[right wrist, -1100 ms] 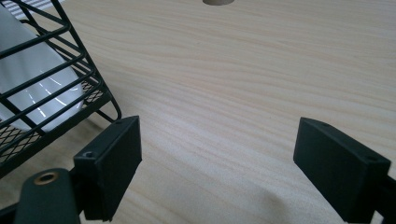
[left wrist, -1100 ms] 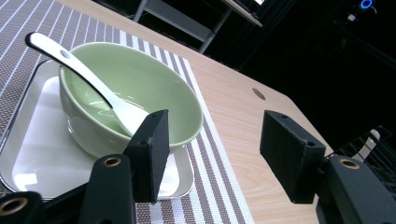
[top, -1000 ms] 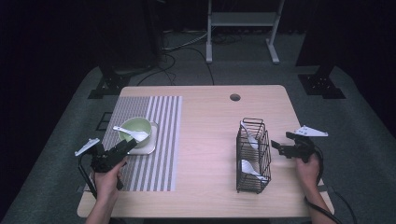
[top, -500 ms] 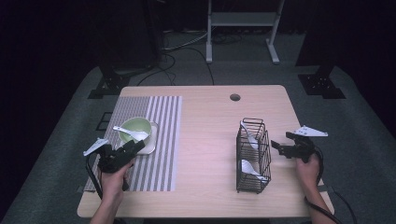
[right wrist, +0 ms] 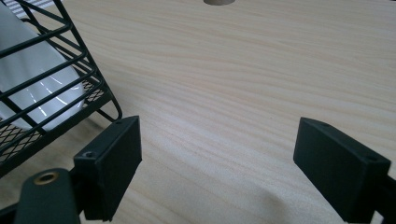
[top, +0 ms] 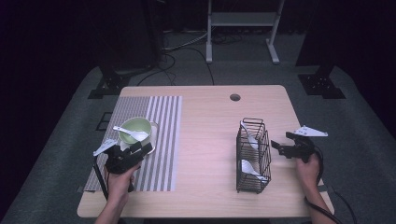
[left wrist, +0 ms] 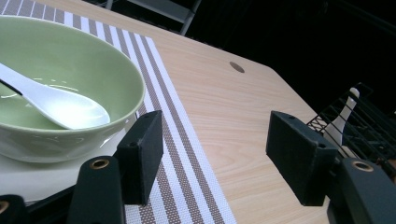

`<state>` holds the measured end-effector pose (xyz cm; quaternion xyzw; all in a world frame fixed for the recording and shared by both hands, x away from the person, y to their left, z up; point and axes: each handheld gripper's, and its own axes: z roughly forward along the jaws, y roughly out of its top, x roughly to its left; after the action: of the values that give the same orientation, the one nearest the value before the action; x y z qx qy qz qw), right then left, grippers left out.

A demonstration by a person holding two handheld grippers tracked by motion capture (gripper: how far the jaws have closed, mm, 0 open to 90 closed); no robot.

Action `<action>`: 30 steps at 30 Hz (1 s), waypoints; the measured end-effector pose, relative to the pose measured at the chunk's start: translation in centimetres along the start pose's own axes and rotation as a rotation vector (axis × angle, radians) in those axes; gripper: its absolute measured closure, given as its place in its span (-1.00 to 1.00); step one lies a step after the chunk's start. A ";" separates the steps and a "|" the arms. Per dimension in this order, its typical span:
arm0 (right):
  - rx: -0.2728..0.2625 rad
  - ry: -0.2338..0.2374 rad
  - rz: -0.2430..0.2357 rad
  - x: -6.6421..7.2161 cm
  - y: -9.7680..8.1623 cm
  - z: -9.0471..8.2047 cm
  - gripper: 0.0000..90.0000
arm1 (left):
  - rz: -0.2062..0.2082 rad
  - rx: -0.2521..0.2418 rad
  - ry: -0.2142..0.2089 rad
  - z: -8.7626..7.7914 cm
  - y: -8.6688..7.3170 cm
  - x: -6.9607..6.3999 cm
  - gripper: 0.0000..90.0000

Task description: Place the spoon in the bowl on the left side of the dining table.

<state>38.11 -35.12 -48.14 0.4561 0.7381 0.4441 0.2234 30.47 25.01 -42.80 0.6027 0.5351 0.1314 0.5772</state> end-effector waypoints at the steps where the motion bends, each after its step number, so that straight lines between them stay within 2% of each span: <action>1: 0.000 0.000 0.001 0.0 0.0 0.0 -0.69 | 0.003 0.001 -0.001 0.0 0.0 -0.1 -0.22; 12: 0.000 0.000 -0.001 0.0 0.0 0.0 -0.69 | 0.051 0.015 -0.021 0.5 -0.4 -0.9 -0.27; 30: -0.001 0.001 -0.003 0.0 0.0 0.0 -0.69 | 0.134 0.079 -0.049 1.8 -1.7 -2.8 -0.43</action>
<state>38.08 -35.09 -48.13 0.4547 0.7387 0.4444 0.2238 29.94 21.42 -43.44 0.6623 0.4841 0.1338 0.5559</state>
